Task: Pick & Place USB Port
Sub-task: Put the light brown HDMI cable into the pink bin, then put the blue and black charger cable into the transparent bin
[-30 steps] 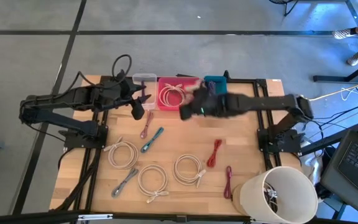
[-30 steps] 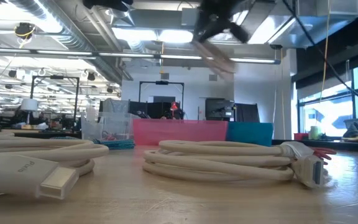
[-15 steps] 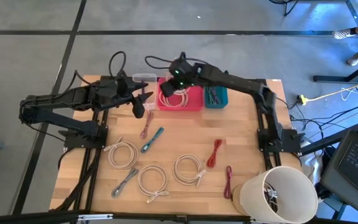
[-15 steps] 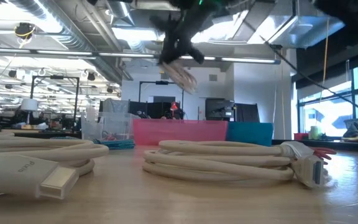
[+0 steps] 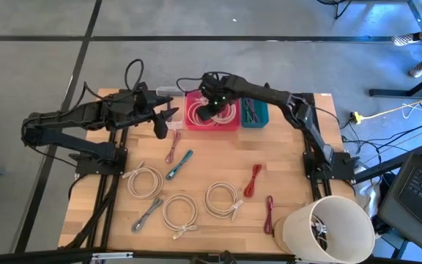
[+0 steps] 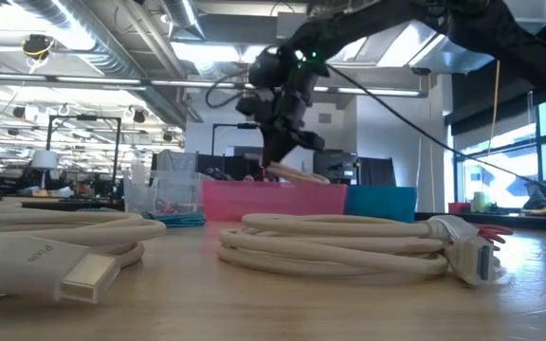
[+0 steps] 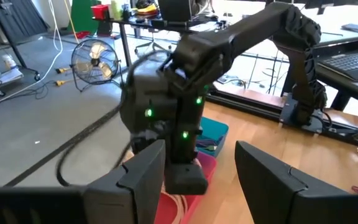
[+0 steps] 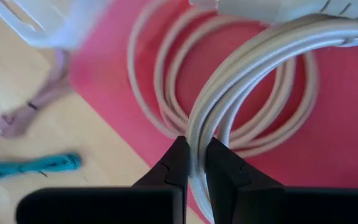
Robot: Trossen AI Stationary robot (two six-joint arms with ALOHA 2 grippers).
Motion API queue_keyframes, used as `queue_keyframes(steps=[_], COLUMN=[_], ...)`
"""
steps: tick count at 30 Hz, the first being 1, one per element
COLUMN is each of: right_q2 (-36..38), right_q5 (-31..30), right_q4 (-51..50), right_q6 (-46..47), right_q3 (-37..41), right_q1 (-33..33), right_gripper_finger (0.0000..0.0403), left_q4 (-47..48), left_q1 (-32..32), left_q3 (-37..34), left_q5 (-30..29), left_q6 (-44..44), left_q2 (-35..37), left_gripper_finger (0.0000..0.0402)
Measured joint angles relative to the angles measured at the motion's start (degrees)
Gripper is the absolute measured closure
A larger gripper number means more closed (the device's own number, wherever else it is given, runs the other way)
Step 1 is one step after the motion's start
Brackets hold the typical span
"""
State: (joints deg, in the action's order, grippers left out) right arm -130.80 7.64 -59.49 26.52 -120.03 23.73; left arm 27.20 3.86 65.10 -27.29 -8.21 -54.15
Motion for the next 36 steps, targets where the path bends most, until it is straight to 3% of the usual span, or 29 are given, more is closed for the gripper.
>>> queue_keyframes(steps=[14,21,30,36], right_q2=[-0.22,-0.07,-0.25,0.26], right_q5=[6.31,6.89,2.29,-3.15], right_q4=[13.31,12.65,11.06,1.73], right_q6=[0.09,0.04,-0.04,-1.70], right_q3=[15.75,16.39,8.98,0.73], right_q1=[1.57,2.40,2.31,0.48], right_gripper_finger=[0.0371,0.0368,0.0200,0.0157], left_q4=[-0.02,-0.02,0.00,0.00], left_q1=[0.00,0.00,0.00,0.00], left_q3=[0.00,0.00,0.00,0.00], left_q5=[-0.02,-0.02,0.31,0.31], left_q6=[-0.02,-0.05,-0.05,-0.04], left_q2=[0.11,0.11,0.11,0.09], left_gripper_finger=[0.0213,0.0213,0.0213,0.0213])
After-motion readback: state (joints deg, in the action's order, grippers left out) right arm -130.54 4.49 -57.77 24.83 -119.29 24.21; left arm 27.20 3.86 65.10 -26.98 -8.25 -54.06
